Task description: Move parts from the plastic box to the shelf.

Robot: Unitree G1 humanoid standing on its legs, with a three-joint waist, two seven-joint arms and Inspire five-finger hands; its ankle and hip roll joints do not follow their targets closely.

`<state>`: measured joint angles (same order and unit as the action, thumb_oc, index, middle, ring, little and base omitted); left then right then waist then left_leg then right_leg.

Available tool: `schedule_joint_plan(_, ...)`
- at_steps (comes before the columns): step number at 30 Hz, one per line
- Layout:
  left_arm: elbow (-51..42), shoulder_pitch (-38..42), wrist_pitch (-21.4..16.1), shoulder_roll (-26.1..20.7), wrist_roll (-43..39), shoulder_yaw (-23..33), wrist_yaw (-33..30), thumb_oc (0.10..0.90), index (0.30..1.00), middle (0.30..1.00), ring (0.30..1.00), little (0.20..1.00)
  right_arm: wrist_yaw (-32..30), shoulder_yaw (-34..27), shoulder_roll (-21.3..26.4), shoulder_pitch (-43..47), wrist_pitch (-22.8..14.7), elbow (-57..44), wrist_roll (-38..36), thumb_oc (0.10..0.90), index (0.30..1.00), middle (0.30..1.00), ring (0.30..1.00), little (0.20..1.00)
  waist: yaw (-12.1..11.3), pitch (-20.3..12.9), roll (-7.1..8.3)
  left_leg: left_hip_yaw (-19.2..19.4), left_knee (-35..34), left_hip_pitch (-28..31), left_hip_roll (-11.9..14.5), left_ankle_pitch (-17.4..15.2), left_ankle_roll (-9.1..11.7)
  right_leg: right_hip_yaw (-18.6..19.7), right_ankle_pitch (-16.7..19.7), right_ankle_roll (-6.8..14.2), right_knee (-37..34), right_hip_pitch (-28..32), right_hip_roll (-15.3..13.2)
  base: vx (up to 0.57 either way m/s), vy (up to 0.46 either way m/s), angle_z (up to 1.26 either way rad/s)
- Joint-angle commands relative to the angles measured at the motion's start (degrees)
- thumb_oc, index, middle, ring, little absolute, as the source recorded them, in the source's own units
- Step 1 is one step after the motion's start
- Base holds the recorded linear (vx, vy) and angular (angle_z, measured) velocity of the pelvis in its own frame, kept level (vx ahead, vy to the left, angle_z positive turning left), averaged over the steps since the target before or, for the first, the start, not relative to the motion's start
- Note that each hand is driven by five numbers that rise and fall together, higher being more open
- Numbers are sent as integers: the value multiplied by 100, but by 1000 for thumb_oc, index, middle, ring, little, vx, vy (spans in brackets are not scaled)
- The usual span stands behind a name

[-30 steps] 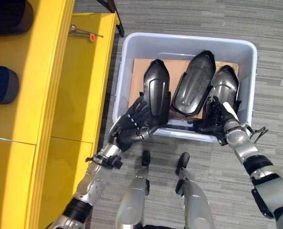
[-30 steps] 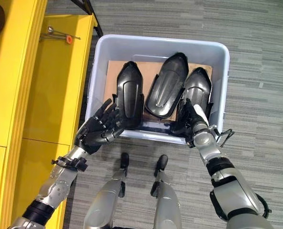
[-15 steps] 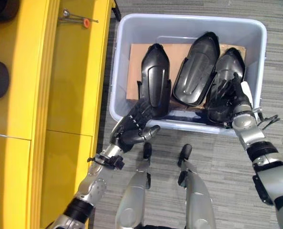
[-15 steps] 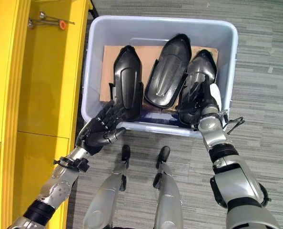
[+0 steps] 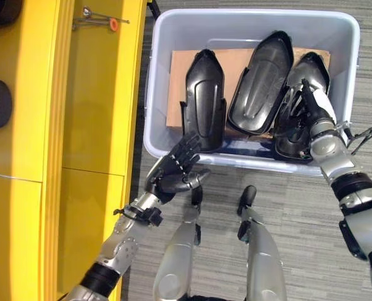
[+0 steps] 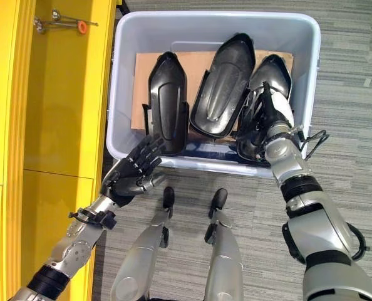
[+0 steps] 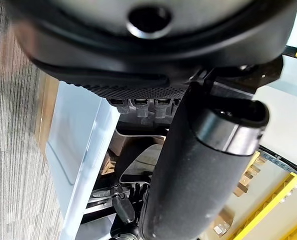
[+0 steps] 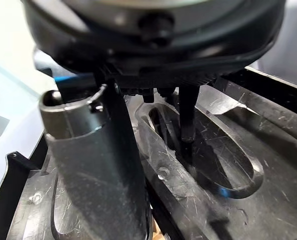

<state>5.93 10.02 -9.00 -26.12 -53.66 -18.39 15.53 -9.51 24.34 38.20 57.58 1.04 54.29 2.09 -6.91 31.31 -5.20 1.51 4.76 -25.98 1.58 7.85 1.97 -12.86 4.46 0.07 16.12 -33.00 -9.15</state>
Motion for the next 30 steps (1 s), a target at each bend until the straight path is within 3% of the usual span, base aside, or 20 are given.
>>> schedule_joint_plan(1,-952,-21,-272,-39,-1,-114,157,900,1000,1000,1000,1000,-73,450,477,607,4,226,-37,900,1000,1000,1000,1000,-142,-152,-486,150,561,-298,-127,-690,-65,156,-1024,207,678,49,-50,42,9,2)
schedule_joint_plan(8,-1053,-230,-97,-232,-17,35,143,900,1000,1000,1000,1000,-102,290,689,838,289,302,-298,900,1000,1000,1000,1000,-212,-152,-625,58,818,-727,-163,-685,-57,200,-1275,105,1252,-423,15,43,-33,2)
schedule_joint_plan(15,-1091,-607,-5,-479,-65,167,289,900,1000,1000,1000,1000,-350,148,1062,919,265,377,-199,900,1000,1000,1000,1000,-271,-152,-619,-78,1103,-948,-152,-735,-93,214,-1478,20,1724,-622,104,60,-80,5)
schedule_joint_plan(23,-1241,-946,19,-620,-116,306,570,900,1000,1000,1000,1000,-296,10,1344,940,110,35,-219,900,1000,1000,1000,1000,-273,-152,-560,-108,1107,-709,-137,-780,-111,233,-1512,3,1699,-372,136,21,-29,2)
schedule_joint_plan(30,-1362,-1124,148,-700,-248,420,746,900,1000,1000,1000,1000,-350,-125,1454,867,-260,-423,-10,900,1000,1000,1000,1000,-229,-152,-522,-88,1038,-290,-116,-822,-103,290,-1497,30,1521,58,114,0,0,0)
